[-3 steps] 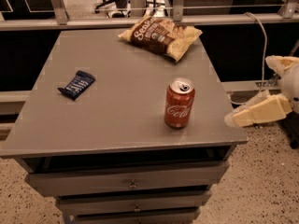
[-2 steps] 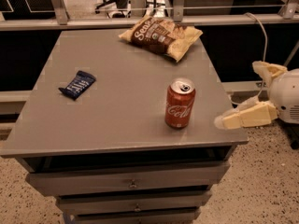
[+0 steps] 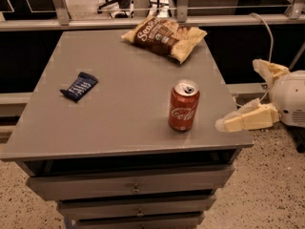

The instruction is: Knock coke can over

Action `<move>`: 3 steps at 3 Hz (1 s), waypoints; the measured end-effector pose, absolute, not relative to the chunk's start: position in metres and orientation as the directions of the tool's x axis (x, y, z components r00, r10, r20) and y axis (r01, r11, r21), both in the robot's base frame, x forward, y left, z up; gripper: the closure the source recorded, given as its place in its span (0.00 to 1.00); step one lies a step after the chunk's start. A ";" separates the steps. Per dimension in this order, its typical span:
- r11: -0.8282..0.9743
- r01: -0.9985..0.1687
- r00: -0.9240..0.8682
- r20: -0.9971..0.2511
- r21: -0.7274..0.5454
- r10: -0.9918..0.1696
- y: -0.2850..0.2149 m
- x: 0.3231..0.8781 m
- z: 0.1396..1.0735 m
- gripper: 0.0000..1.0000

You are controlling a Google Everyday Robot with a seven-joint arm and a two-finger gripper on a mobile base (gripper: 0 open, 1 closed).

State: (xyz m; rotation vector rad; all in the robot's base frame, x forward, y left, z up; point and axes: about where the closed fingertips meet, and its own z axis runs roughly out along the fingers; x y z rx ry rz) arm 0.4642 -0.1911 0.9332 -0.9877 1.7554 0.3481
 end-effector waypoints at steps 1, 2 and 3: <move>0.624 -0.765 -0.102 -0.927 -0.158 -0.360 -0.180 0.462 0.918 0.00; 0.568 -0.819 -0.069 -0.966 -0.088 -0.248 -0.158 0.460 0.902 0.00; 0.483 -0.874 -0.041 -0.982 -0.056 -0.187 -0.130 0.459 0.879 0.00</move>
Offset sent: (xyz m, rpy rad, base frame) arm -0.0125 0.0550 -0.0594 0.4118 0.0049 0.2560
